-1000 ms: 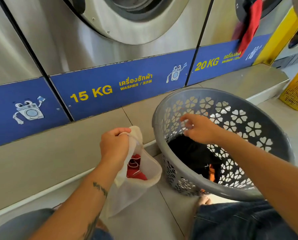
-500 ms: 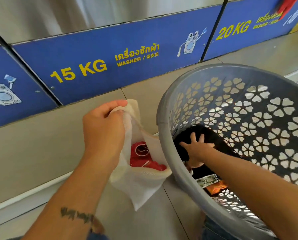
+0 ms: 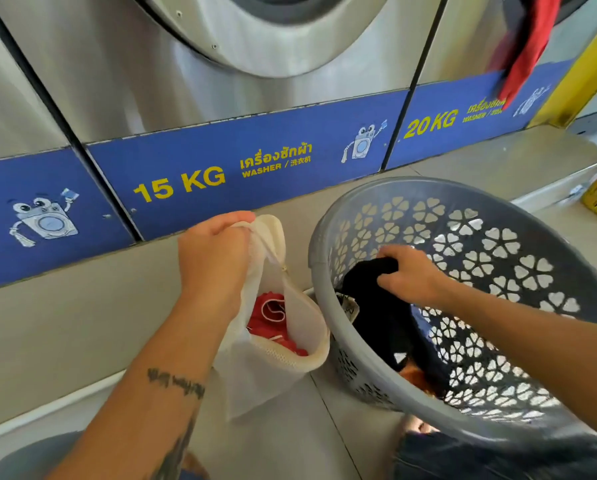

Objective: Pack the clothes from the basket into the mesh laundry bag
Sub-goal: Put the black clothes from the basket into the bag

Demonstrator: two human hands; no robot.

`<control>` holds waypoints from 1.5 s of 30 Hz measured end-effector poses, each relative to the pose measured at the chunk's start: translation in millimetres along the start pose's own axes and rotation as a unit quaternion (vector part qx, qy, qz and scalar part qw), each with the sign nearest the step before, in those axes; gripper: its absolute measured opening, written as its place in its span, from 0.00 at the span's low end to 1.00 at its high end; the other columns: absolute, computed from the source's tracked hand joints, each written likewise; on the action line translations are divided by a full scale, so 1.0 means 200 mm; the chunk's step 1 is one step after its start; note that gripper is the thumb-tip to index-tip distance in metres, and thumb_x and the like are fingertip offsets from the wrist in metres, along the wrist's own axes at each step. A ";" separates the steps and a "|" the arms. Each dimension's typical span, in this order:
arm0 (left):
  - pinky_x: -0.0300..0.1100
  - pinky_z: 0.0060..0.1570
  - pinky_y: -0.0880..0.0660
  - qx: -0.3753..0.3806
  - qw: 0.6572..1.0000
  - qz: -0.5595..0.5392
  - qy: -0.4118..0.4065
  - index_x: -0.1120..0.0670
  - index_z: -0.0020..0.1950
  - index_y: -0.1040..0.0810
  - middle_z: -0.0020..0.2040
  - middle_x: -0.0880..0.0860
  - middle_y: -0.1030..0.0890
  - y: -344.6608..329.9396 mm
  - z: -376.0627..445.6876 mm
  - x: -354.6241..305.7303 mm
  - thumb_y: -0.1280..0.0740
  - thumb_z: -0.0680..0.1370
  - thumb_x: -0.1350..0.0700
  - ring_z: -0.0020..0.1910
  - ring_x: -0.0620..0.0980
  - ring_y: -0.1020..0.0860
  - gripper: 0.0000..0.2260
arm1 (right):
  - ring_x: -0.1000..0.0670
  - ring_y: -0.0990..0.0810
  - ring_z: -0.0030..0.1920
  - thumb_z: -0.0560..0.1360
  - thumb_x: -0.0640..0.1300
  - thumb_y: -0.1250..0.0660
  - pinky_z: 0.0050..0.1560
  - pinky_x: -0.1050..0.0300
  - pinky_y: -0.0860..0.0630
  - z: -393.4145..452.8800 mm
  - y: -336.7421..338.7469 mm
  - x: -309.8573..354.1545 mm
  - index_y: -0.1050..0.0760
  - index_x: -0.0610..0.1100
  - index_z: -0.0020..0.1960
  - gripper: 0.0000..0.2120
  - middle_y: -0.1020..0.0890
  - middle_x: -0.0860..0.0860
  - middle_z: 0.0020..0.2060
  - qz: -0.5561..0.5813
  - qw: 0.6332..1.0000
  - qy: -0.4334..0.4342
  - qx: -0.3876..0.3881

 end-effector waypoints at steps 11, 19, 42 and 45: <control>0.27 0.36 0.29 0.027 0.996 0.001 -0.081 0.43 0.37 0.16 0.37 0.36 0.16 0.14 -0.17 -0.24 0.35 0.70 0.63 0.41 0.33 0.21 0.15 | 0.56 0.22 0.33 0.67 0.40 0.38 0.34 0.59 0.24 -0.58 0.29 0.80 0.21 0.49 0.46 0.12 0.19 0.49 0.35 0.285 0.926 0.149 -0.198; 0.23 0.26 0.31 0.055 0.994 -0.020 -0.090 0.48 0.35 0.16 0.29 0.37 0.19 0.13 -0.24 -0.27 0.34 0.67 0.65 0.29 0.33 0.22 0.12 | 0.44 0.26 0.63 0.76 0.36 0.36 0.67 0.54 0.31 -0.57 -0.32 0.90 0.30 0.37 0.66 0.19 0.24 0.42 0.63 0.039 0.970 0.222 0.086; 0.19 0.30 0.33 0.060 0.994 0.006 -0.094 0.46 0.43 0.15 0.43 0.39 0.18 0.15 -0.14 -0.22 0.35 0.72 0.64 0.38 0.24 0.24 0.14 | 0.44 0.20 0.42 0.65 0.52 0.30 0.44 0.44 0.22 -0.41 -0.09 0.67 0.35 0.54 0.48 0.17 0.20 0.51 0.40 -0.024 0.997 0.065 -0.020; 0.19 0.30 0.33 0.072 0.992 0.017 -0.097 0.45 0.41 0.16 0.35 0.34 0.18 0.15 -0.15 -0.21 0.36 0.72 0.65 0.38 0.25 0.24 0.16 | 0.52 0.21 0.36 0.66 0.48 0.32 0.31 0.54 0.27 -0.41 0.00 0.74 0.33 0.54 0.47 0.13 0.21 0.54 0.36 0.054 0.988 0.074 -0.123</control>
Point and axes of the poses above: each hand's wrist, its own z-axis towards the middle knuckle, its own y-axis out of the back of the hand, x = y × z, the point moved 2 cm from there along z, towards the middle knuckle
